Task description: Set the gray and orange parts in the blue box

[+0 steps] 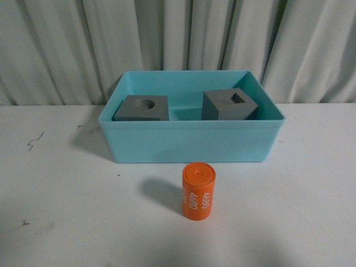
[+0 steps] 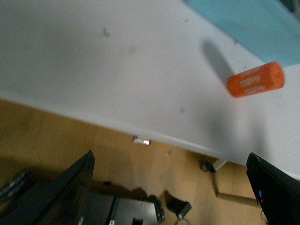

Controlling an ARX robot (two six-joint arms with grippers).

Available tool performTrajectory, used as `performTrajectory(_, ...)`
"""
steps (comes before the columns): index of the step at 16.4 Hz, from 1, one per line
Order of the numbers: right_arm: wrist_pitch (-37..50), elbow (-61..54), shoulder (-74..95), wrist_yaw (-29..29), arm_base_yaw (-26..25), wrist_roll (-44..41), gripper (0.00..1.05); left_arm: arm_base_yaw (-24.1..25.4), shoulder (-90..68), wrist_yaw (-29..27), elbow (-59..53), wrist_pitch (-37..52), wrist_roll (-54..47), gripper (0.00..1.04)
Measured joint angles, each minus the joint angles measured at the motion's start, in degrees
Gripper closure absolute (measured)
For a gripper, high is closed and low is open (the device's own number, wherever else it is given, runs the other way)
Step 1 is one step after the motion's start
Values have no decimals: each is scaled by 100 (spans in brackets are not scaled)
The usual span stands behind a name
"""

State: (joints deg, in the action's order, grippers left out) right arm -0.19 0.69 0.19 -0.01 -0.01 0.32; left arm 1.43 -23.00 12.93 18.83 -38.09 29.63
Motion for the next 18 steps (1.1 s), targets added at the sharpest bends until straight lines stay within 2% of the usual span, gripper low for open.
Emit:
performTrajectory(7, -2, 0, 0, 2, 0, 0, 6, -13, -2, 15, 98, 17, 0, 7)
performTrajectory(8, 0, 0, 0, 2, 0, 2, 6, -42, 129, -120, -17, 428, -133, 9)
performTrajectory(9, 0, 0, 0, -7, 0, 0, 6, -114, 579, -614, -525, 1696, -529, 16)
performTrajectory(10, 0, 0, 0, 24, 0, 2, 6, -144, 1370, -1012, -1058, 2430, -1117, 25)
performTrajectory(11, -4, 0, 4, 17, -2, 0, 6, -151, 1834, -1167, -1364, 2992, -1574, 32)
performTrajectory(12, 2, 0, 0, -4, 0, 0, 6, -136, 1937, -1300, -1458, 3698, -2229, 46)
performTrajectory(13, -2, 0, 2, -2, 0, 0, 6, -140, 2004, -1296, -1565, 3764, -2782, 81)
performTrajectory(14, -2, 0, 2, -2, 0, 0, 6, -140, 2057, -1298, -1604, 3768, -2857, 103)
performTrajectory(18, 0, 0, 2, 0, 0, 0, 6, -140, 2258, -1298, -1821, 3821, -2868, 103)
